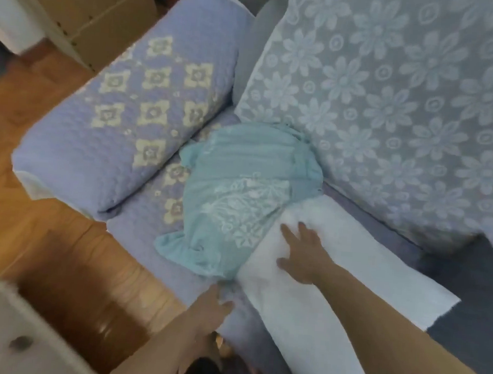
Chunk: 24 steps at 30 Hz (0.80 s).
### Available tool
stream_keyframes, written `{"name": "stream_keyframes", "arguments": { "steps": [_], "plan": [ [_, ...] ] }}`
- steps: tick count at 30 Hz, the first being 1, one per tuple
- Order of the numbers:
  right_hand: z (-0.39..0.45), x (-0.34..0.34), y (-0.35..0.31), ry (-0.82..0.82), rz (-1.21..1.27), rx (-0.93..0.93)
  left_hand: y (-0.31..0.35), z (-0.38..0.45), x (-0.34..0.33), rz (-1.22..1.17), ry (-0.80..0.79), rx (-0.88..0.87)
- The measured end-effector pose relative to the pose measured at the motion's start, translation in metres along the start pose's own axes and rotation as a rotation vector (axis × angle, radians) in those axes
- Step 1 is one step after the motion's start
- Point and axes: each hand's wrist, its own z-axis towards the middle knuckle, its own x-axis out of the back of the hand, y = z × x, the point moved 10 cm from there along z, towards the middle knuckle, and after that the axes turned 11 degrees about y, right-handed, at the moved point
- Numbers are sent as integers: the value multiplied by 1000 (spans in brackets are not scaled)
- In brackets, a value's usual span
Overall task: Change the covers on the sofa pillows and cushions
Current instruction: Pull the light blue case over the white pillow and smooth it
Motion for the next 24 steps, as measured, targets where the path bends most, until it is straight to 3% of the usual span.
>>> {"name": "stream_keyframes", "arguments": {
  "steps": [2,4,6,10,14,16,18,21,22,24],
  "plan": [
    [2,-19,15,39,-13,-23,-6,12,13,14,244,-85],
    [3,-17,29,58,22,-18,-2,12,52,100,604,-133],
    [6,-12,40,77,88,-36,12,13,77,261,780,-210],
    [0,-5,26,96,140,-56,39,35,57,664,636,-429],
    [-8,-5,26,117,211,-55,91,-10,58,550,747,-710],
    [-18,7,35,87,360,-86,116,-71,12,536,562,-962],
    [-32,26,42,82,667,-175,119,-128,-54,619,325,-1182],
    [-50,52,30,243,749,-177,116,-142,-115,637,191,-1157],
    [-57,50,18,236,770,-154,124,-138,-122,632,210,-1123],
    [-68,20,-1,51,749,-225,146,-125,-116,609,255,-999]
  ]
}}
